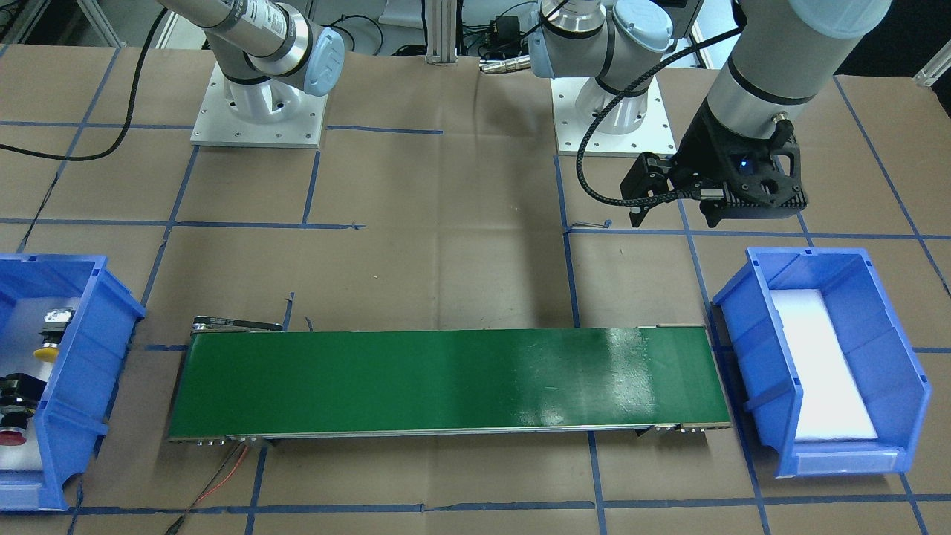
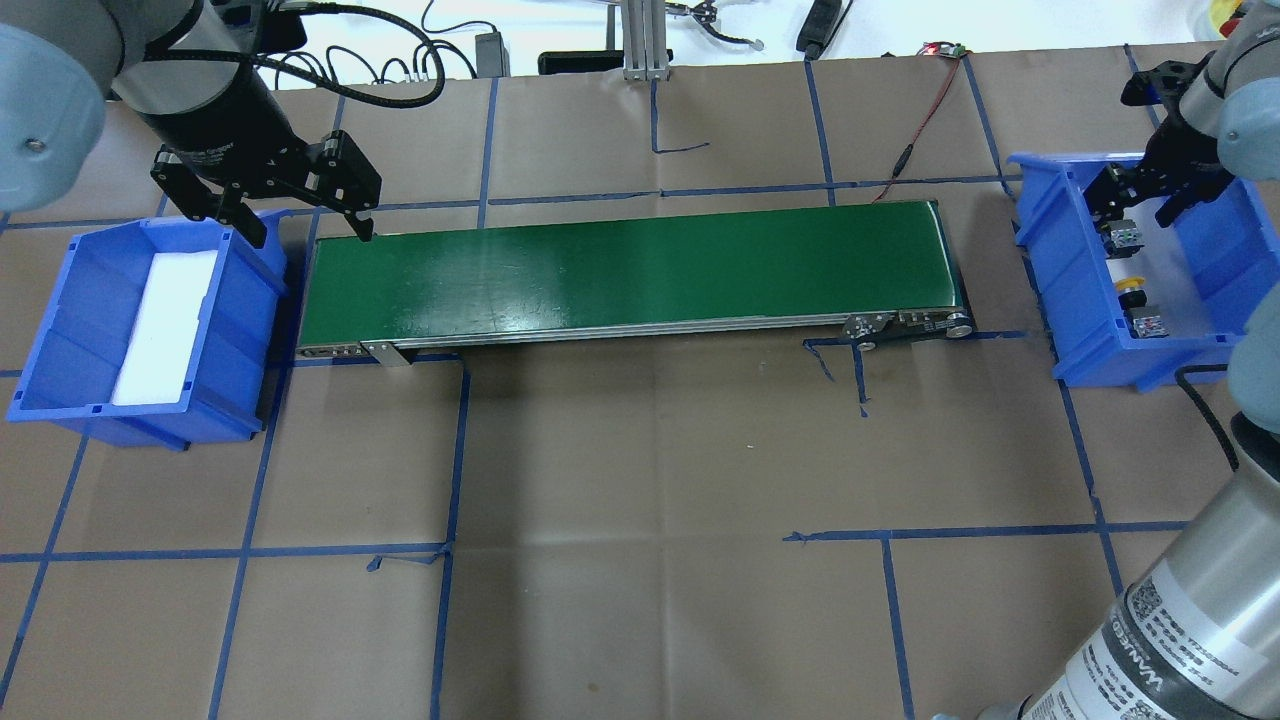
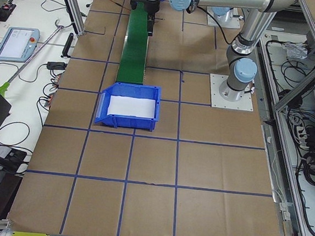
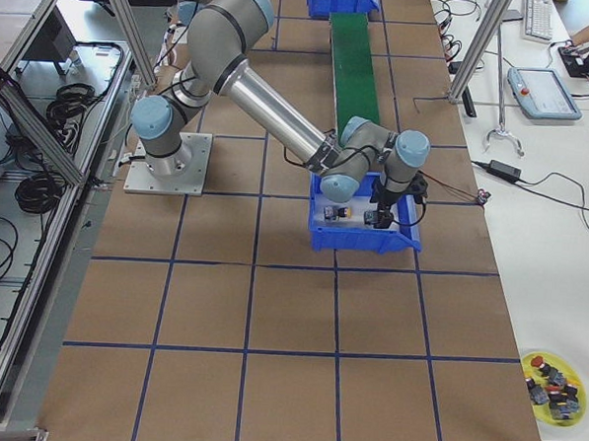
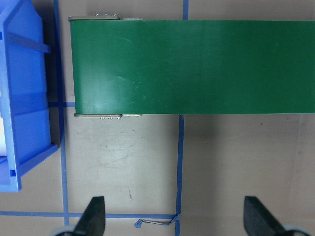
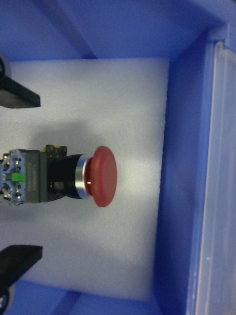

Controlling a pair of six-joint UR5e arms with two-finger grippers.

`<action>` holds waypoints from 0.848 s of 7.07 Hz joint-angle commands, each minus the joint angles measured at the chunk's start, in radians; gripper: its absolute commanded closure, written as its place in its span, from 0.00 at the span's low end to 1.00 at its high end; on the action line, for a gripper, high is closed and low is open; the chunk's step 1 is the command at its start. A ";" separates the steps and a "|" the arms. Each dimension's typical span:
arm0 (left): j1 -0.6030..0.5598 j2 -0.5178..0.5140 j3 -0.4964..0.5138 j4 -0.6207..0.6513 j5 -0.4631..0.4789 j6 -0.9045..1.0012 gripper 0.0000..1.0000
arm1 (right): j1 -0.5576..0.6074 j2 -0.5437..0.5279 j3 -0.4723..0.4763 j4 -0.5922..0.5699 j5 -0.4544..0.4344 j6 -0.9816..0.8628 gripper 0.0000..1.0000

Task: Transport two buttons from left to right
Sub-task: 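Open the right gripper and raise it back over the conveyor end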

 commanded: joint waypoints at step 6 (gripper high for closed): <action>0.000 0.000 0.000 0.000 -0.001 0.003 0.01 | 0.093 -0.423 -0.043 0.262 0.159 0.159 0.00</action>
